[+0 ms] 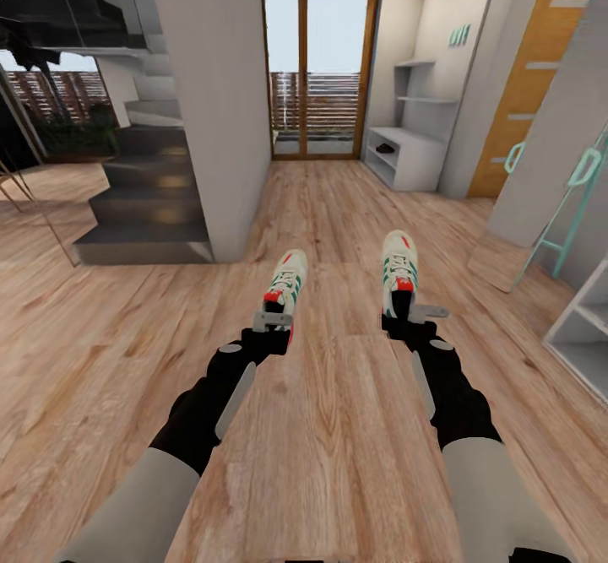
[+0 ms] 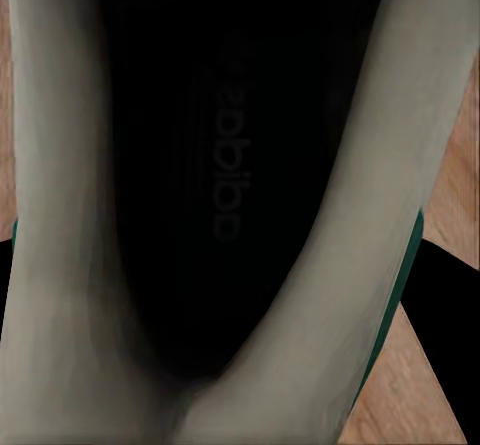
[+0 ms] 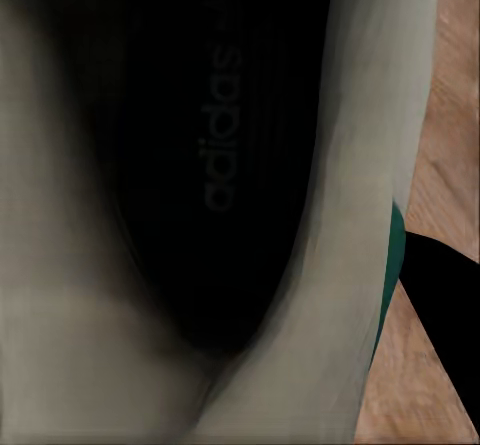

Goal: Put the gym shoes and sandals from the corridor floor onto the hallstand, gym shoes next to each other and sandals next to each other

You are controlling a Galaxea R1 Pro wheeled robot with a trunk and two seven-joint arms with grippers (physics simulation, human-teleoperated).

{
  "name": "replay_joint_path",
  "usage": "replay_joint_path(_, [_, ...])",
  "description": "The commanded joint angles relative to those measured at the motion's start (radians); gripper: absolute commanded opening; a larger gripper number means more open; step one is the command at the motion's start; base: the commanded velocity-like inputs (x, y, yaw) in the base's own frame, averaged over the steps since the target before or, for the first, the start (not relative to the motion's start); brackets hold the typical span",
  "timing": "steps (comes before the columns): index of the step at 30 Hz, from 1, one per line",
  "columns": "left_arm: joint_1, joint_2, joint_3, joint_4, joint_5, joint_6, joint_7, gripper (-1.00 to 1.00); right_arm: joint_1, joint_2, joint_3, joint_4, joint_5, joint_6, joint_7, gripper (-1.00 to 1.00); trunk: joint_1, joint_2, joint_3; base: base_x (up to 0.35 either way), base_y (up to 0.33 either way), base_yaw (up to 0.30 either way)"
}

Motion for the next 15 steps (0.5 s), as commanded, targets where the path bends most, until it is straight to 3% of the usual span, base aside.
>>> replay_joint_path(1, [0.000, 0.001, -0.002, -0.002, 0.011, 0.004, 0.009, -1.00, -0.001, 0.001, -0.002, -0.001, 0.011, 0.006, 0.002, -1.00, 0.000, 0.000, 0.000, 0.002, 0.000, -0.246])
replay_joint_path(10, [0.000, 0.001, -0.001, -0.002, 0.011, 0.004, 0.009, -1.00, -0.001, 0.001, -0.002, -0.001, 0.011, 0.006, 0.001, -1.00, 0.000, 0.000, 0.012, 0.000, 0.000, -0.215])
replay_joint_path(15, [0.000, 0.001, -0.001, -0.002, 0.030, 0.004, 0.009, -1.00, -0.001, 0.001, -0.002, -0.001, 0.012, 0.006, 0.000, -1.00, 0.000, 0.000, 0.018, 0.000, 0.000, -0.159])
